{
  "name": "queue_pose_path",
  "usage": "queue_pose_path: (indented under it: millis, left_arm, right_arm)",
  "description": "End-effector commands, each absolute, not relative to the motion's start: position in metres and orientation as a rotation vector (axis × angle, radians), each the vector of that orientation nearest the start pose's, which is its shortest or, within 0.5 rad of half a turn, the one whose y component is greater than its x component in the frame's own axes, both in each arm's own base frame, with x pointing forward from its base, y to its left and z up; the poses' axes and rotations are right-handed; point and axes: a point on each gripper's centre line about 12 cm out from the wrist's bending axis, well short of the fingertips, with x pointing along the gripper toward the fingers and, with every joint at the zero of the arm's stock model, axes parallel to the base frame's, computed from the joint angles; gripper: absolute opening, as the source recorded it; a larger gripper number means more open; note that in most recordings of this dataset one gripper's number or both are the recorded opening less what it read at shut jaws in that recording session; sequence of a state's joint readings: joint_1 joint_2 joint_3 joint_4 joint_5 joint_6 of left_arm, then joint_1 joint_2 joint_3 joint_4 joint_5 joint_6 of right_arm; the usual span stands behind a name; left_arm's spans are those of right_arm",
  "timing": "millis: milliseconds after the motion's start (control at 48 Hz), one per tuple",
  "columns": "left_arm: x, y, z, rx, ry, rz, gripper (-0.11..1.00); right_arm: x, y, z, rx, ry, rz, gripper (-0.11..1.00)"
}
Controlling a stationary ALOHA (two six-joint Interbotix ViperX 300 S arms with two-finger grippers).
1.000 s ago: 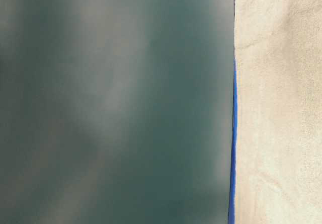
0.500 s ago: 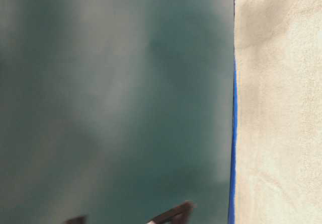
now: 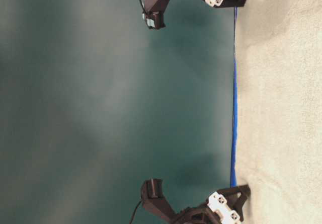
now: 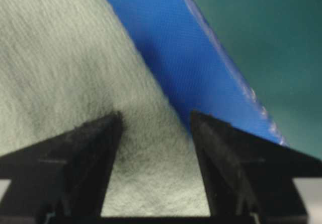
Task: Fold a bath towel.
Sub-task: 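Move both grippers to the far corners of the green towel and grasp them, then lift the far corners with both grippers and fold them toward the near edge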
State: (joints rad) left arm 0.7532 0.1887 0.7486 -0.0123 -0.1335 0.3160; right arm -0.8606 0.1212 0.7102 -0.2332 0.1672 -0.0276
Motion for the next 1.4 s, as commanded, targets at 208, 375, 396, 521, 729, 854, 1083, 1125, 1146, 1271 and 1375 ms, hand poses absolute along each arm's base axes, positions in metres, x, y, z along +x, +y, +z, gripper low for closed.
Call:
queue_pose_path:
  millis: [208,375,396,521,729,854,1083,1125,1146,1271,1375]
  left_arm:
    - [0.274,0.258,0.075,0.007,0.917,0.552,0.73]
    - [0.268,0.253,0.079,-0.014,0.999,0.515,0.31]
    - [0.267,0.252,0.082,-0.015,1.004,0.513,0.24]
    - [0.264,0.25,0.115,0.009,0.972,0.52,0.05]
    - [0.251,0.269,0.184,0.097,0.858,0.6,0.05]
    - [0.239,0.279,0.21,0.092,0.856,0.639,0.05]
    - [0.238,0.215,0.228,0.015,0.972,0.489,0.05]
    - [0.241,0.19,0.229,-0.009,0.972,0.448,0.05]
    - [0.242,0.181,0.229,-0.02,0.965,0.437,0.05]
    - [0.247,0.115,0.225,0.01,0.942,0.278,0.05]
    - [0.247,0.066,0.225,-0.041,0.904,0.187,0.05]
  right_arm:
    - [0.226,-0.287,0.098,0.184,1.008,-0.716,0.55]
    - [0.221,-0.283,0.097,0.204,1.051,-0.715,0.13]
    - [0.22,-0.282,0.099,0.205,1.05,-0.717,0.08]
    - [0.218,-0.28,0.121,0.186,1.007,-0.736,0.03]
    - [0.209,-0.293,0.182,0.128,0.857,-0.823,0.03]
    - [0.205,-0.296,0.209,0.122,0.836,-0.855,0.03]
    - [0.207,-0.227,0.231,0.142,0.911,-0.754,0.03]
    - [0.208,-0.206,0.233,0.15,0.908,-0.716,0.03]
    - [0.209,-0.195,0.234,0.152,0.905,-0.694,0.03]
    - [0.21,-0.126,0.233,0.215,0.88,-0.552,0.03]
    - [0.205,-0.077,0.236,0.3,0.872,-0.443,0.03]
